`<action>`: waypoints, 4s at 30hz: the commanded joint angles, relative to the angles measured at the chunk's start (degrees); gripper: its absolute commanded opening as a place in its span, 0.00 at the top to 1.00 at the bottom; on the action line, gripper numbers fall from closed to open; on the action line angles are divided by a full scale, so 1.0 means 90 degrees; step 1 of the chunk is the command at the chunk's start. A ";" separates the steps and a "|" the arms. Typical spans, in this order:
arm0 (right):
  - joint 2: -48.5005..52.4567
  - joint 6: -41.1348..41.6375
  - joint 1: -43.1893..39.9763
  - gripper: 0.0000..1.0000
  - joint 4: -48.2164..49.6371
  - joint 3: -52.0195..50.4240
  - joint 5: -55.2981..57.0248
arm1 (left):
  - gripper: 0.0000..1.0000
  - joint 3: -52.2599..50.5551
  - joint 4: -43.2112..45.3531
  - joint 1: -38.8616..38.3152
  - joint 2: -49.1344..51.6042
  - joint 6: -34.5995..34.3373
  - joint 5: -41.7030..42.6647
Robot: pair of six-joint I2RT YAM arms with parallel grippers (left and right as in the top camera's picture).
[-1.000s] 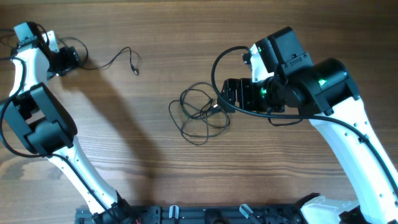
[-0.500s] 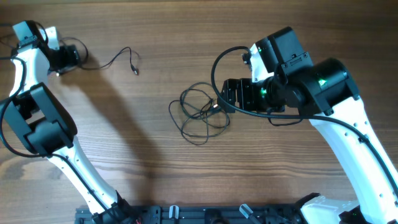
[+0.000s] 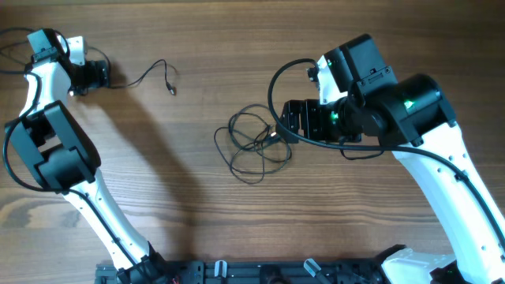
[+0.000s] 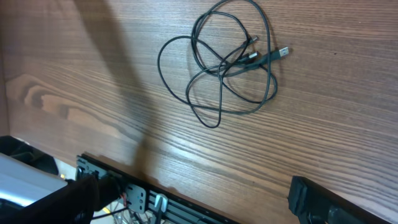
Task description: Untangle cables
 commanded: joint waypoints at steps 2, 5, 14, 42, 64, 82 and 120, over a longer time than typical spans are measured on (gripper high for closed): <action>0.0085 -0.0114 0.0002 0.00 0.0022 0.0027 0.0078 | 0.13 -0.0053 0.0005 -0.0005 0.0250 0.0323 0.0095; 0.0085 -0.0109 0.0002 0.00 0.0032 0.0027 0.0078 | 0.17 -0.0053 -0.0046 -0.0005 0.0250 0.0486 0.0092; 0.0085 -0.0117 0.0002 0.00 0.0012 0.0027 0.0078 | 0.65 -0.0051 -0.0257 0.0007 0.0248 -0.0189 0.0641; 0.0126 -0.0342 0.0046 0.00 0.0041 0.0027 0.0083 | 0.96 -0.0049 0.1022 -0.0129 -0.0704 -0.4716 0.5236; 0.0512 -0.0469 0.0046 0.00 0.0102 0.0027 -0.0017 | 0.31 -0.0051 -0.1231 -0.2618 -0.0692 -0.3898 -0.0729; 0.0512 -0.0452 0.0046 0.00 0.0104 0.0027 -0.0019 | 0.91 -0.0051 -0.0418 -0.2543 -0.0435 -0.3876 -0.0651; 0.0512 -0.0386 0.0046 0.00 0.0012 0.0027 -0.0022 | 0.00 -0.0049 -0.0452 -0.2118 -0.2518 -0.4262 0.1960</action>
